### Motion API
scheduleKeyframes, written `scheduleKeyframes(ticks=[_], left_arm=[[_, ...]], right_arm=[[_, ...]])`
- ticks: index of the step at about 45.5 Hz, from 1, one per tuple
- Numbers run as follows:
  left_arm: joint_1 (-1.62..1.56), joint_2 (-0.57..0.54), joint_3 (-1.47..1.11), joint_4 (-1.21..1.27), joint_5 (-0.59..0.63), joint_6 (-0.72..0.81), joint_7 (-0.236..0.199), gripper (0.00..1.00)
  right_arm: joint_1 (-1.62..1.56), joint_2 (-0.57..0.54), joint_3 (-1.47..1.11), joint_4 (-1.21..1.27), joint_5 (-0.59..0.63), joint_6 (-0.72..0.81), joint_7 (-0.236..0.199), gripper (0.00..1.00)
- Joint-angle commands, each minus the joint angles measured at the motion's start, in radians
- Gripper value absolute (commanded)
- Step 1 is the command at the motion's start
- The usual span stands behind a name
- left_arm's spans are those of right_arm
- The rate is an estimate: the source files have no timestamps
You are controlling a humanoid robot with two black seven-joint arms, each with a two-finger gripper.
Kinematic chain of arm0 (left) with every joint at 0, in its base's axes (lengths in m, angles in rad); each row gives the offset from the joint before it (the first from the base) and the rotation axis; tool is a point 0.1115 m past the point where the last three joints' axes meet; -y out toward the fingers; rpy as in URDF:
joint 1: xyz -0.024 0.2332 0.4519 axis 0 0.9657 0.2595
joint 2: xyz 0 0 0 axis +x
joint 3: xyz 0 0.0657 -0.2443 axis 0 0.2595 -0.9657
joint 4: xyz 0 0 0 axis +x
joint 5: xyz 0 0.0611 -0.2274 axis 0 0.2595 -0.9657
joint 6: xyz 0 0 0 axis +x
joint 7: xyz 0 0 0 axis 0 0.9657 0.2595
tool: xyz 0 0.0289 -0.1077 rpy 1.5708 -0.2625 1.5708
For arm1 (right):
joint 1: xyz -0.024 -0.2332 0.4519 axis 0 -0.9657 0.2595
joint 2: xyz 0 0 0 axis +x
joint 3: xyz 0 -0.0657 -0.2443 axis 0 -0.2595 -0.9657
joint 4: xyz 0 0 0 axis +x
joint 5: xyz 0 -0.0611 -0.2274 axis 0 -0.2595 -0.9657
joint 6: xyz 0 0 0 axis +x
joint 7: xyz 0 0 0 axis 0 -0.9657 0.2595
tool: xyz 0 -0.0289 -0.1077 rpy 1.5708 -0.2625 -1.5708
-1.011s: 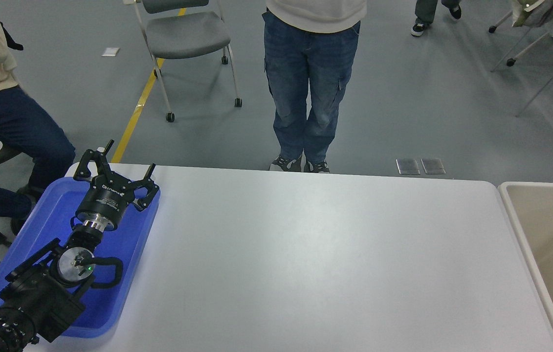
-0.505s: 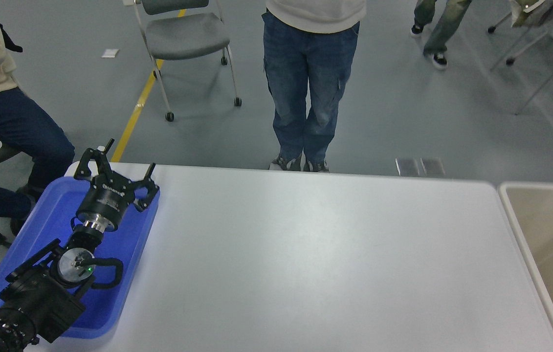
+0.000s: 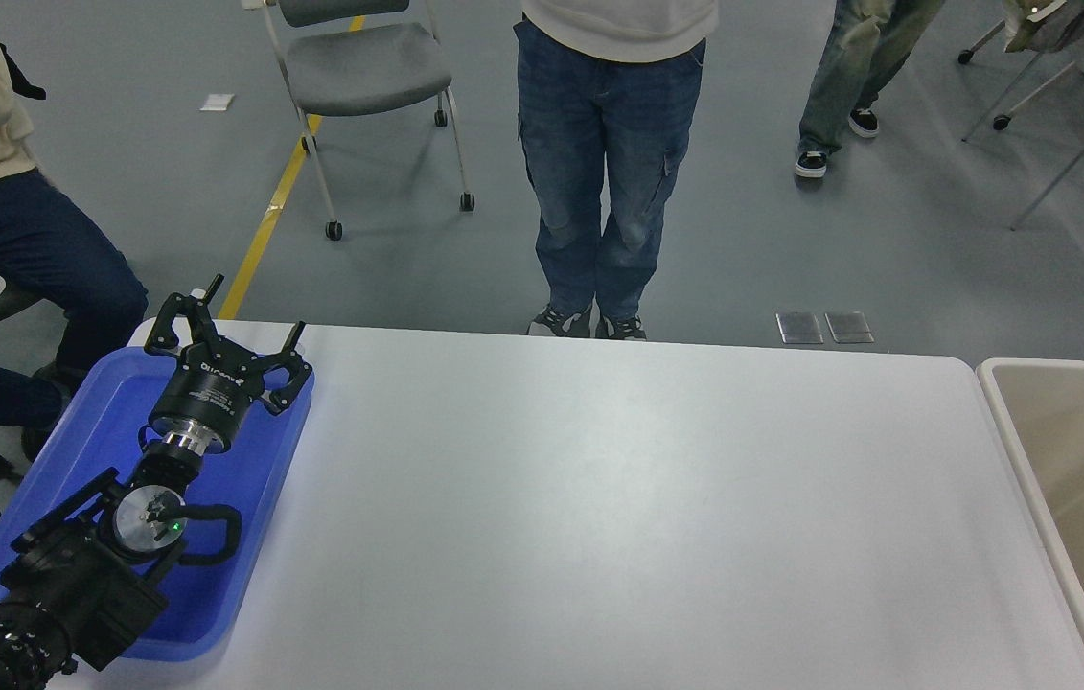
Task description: Pick up paper ball place in dustbin
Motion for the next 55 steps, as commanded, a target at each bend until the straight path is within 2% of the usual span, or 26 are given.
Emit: scheduleKeyframes(ticks=[1,11,13,14,16,18,19,20,40,55], left_arm=[[0.0,0.0,0.0,0.0,0.0,0.0,0.0,1.0],[0.0,0.0,0.0,0.0,0.0,0.0,0.0,1.0],[0.0,0.0,0.0,0.0,0.0,0.0,0.0,1.0],[0.0,0.0,0.0,0.0,0.0,0.0,0.0,1.0],[0.0,0.0,0.0,0.0,0.001,0.0,0.0,1.0],[0.0,0.0,0.0,0.0,0.0,0.0,0.0,1.0],[0.0,0.0,0.0,0.0,0.0,0.0,0.0,1.0],[0.0,0.0,0.0,0.0,0.0,0.0,0.0,1.0],[0.0,0.0,0.0,0.0,0.0,0.0,0.0,1.0],[0.0,0.0,0.0,0.0,0.0,0.0,0.0,1.0]], right_arm=[[-0.092,0.074,0.032,-0.059,0.004,-0.081,0.003,0.0],[-0.106,0.089,0.031,-0.059,0.007,-0.084,0.003,0.0],[-0.106,0.089,0.023,-0.059,0.004,-0.084,0.001,0.14],[-0.106,0.089,0.022,-0.059,0.001,-0.086,0.001,0.25],[-0.105,0.086,0.019,-0.061,-0.004,-0.09,0.003,0.54],[-0.102,0.083,0.02,-0.062,-0.004,-0.109,0.003,0.78],[-0.102,0.083,0.02,-0.061,-0.004,-0.121,0.001,0.84],[-0.102,0.085,0.022,-0.061,-0.002,-0.132,0.001,0.87],[-0.115,0.112,0.026,-0.058,-0.002,-0.166,0.001,0.9],[-0.108,0.115,0.023,-0.073,-0.004,-0.175,0.001,0.97]])
